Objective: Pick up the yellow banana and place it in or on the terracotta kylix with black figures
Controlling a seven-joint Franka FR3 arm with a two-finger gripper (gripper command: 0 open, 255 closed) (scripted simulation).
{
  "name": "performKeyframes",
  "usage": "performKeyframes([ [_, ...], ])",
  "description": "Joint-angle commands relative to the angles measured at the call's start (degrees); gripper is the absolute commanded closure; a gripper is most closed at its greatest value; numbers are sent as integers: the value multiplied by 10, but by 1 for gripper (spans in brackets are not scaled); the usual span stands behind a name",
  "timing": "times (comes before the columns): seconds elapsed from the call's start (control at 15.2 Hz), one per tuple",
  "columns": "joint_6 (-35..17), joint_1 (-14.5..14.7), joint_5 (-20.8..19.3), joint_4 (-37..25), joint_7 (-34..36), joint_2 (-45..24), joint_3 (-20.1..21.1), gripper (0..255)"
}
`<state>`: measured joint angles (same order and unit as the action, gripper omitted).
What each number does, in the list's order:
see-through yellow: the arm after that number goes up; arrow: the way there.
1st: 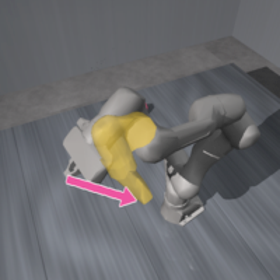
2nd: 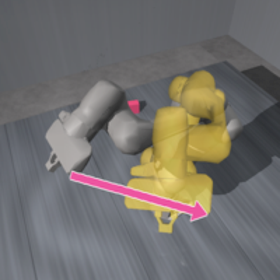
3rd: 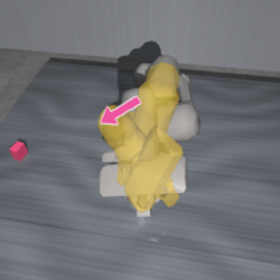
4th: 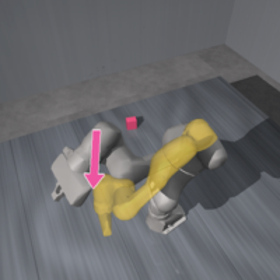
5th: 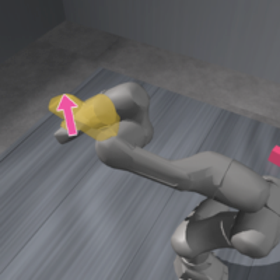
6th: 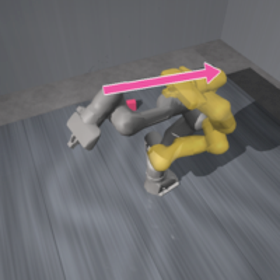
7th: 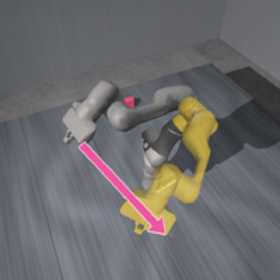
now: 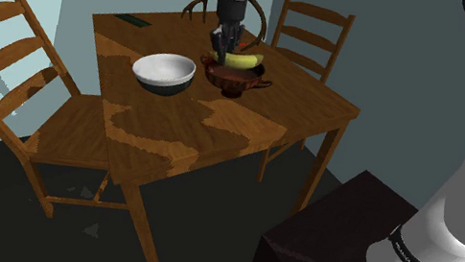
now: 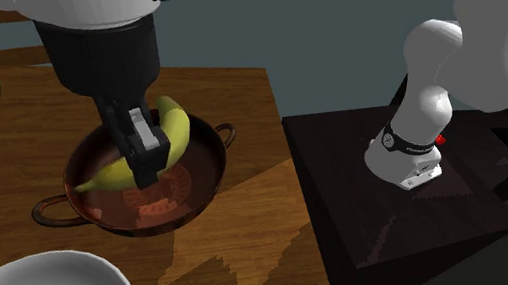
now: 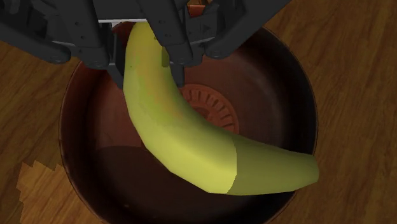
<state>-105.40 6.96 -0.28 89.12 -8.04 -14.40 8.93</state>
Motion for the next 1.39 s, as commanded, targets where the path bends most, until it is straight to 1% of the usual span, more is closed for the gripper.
performKeyframes([
  [0.0, -2, 0, 0, 2, 0, 0, 0, 255],
  [0.33, -2, 0, 0, 2, 0, 0, 0, 255],
  [0.4, -2, 0, 0, 2, 0, 0, 0, 0],
  [0.73, -2, 0, 0, 2, 0, 0, 0, 0],
  [0.99, 71, 0, 0, -71, 0, 0, 0, 0],
  [1.32, 71, 0, 0, -71, 0, 0, 0, 0],
])
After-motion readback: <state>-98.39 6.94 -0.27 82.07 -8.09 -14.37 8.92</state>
